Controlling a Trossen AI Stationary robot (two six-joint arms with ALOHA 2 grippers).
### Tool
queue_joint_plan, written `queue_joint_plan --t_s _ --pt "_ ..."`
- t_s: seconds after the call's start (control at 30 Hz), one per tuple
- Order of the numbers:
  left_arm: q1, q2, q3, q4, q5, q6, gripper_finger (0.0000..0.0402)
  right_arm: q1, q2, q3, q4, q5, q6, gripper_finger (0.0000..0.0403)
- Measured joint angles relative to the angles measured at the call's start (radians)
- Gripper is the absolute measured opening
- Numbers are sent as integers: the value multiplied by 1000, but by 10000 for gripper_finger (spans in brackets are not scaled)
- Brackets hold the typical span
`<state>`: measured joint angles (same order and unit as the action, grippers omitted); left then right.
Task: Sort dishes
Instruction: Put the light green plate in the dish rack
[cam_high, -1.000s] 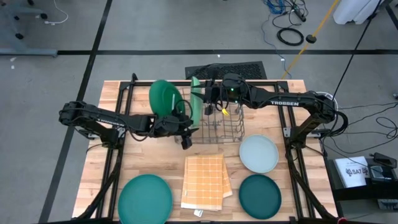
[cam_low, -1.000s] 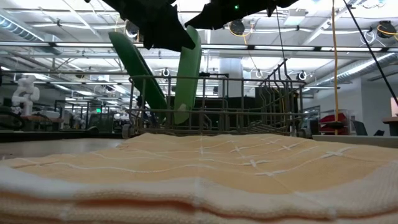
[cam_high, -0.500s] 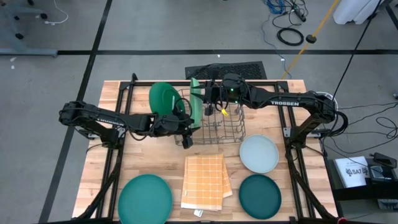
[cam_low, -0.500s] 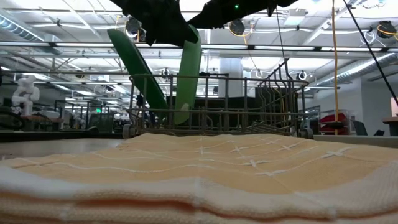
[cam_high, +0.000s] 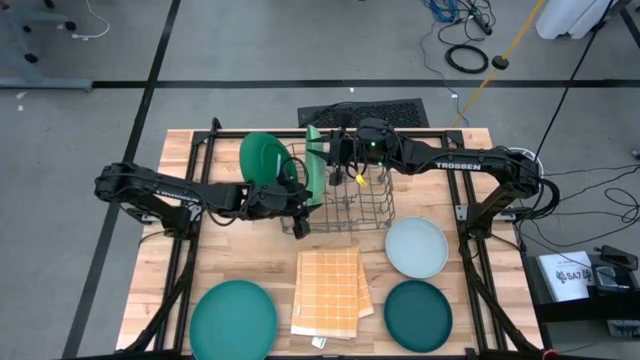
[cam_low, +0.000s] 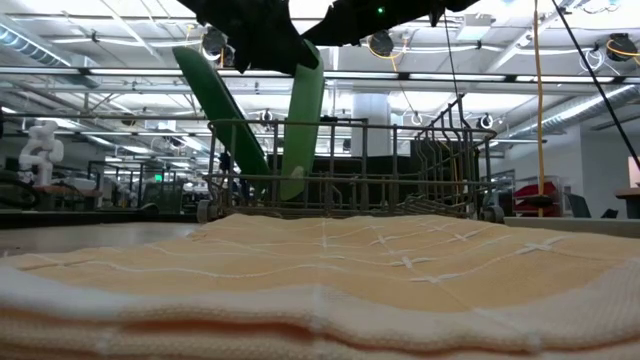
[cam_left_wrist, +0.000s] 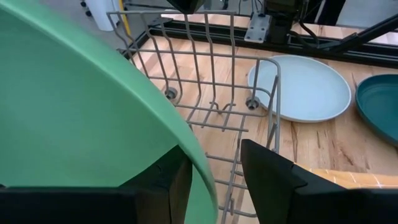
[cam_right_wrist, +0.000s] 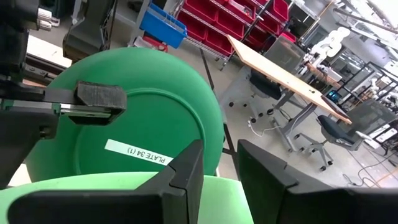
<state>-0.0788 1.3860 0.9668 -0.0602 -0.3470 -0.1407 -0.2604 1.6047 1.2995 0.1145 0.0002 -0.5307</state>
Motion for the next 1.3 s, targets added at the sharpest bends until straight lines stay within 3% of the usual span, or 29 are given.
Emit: queue_joint_plan --t_s 0.5,1.1,1.3 --pt "0 -105 0 -3 -5 53 147 1 0 0 -22 -6 22 96" --pt "-2 -332 1 236 3 268 147 0 2 -1 -19 -31 16 96" --pt "-2 -396 1 242 3 286 147 0 3 -2 -6 -61 -4 96"
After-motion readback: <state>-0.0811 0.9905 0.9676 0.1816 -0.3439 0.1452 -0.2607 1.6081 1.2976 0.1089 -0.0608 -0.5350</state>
